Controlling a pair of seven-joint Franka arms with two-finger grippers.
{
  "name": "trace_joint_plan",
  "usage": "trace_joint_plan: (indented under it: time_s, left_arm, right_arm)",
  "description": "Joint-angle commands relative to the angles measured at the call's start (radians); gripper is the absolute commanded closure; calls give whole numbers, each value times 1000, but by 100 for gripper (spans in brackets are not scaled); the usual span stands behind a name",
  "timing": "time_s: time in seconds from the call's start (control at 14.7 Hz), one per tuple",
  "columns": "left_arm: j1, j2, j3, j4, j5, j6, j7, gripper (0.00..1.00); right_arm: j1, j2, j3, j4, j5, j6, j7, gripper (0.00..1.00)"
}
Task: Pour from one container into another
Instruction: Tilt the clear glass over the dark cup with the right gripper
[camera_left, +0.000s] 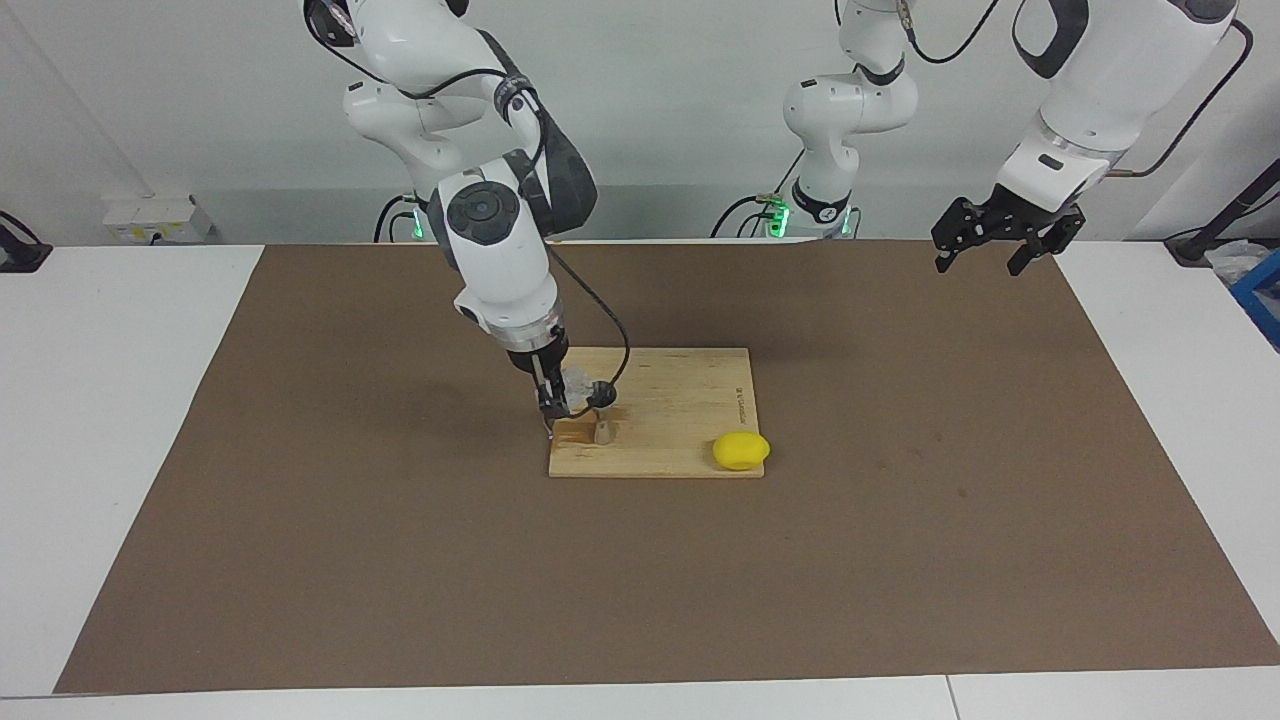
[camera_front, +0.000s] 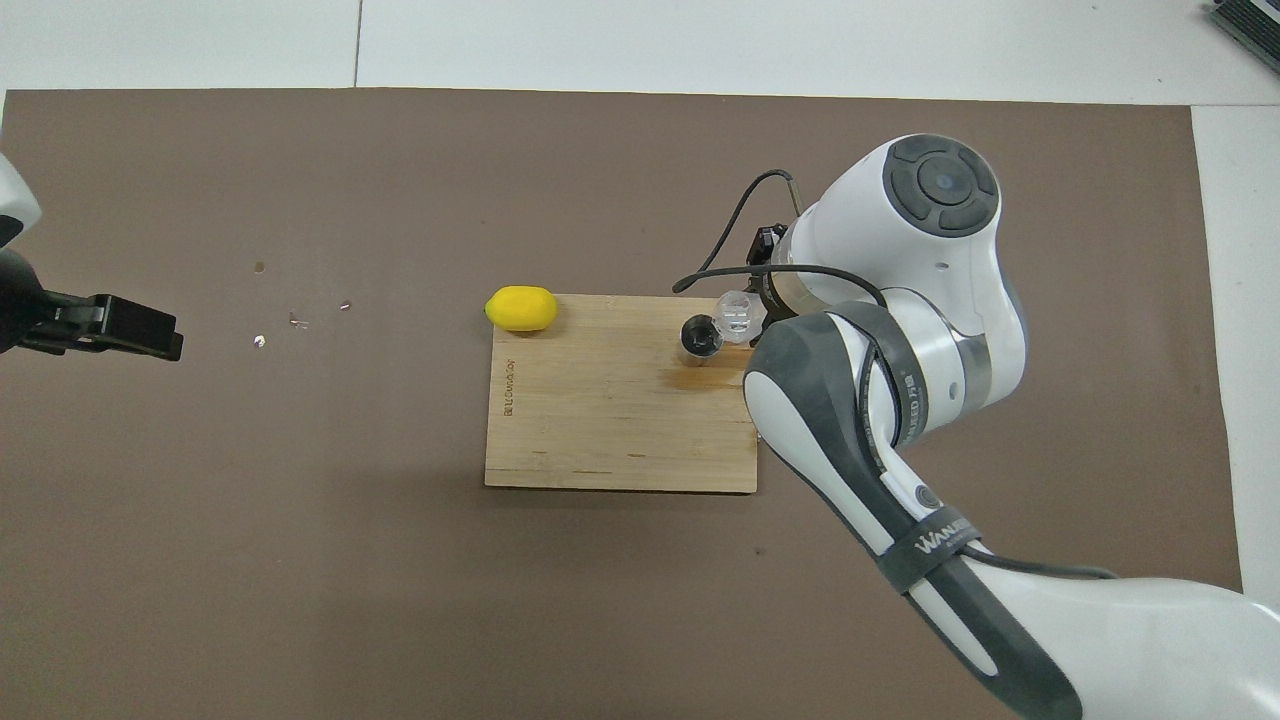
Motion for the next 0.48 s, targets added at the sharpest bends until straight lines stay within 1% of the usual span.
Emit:
trace_joint_plan:
  time_s: [0.0, 0.14, 0.41]
  left_arm:
    - [10, -31, -6, -33, 8, 3, -5, 0]
    - [10, -31, -6, -33, 8, 3, -5, 0]
    - [10, -31, -6, -33, 8, 3, -5, 0]
  right_arm:
    - [-41, 5, 10, -2, 114, 1, -61, 100]
    - [-81, 1, 10, -18, 211, 3, -113, 100]
    - [-179, -25, 10, -96, 400, 9, -271, 100]
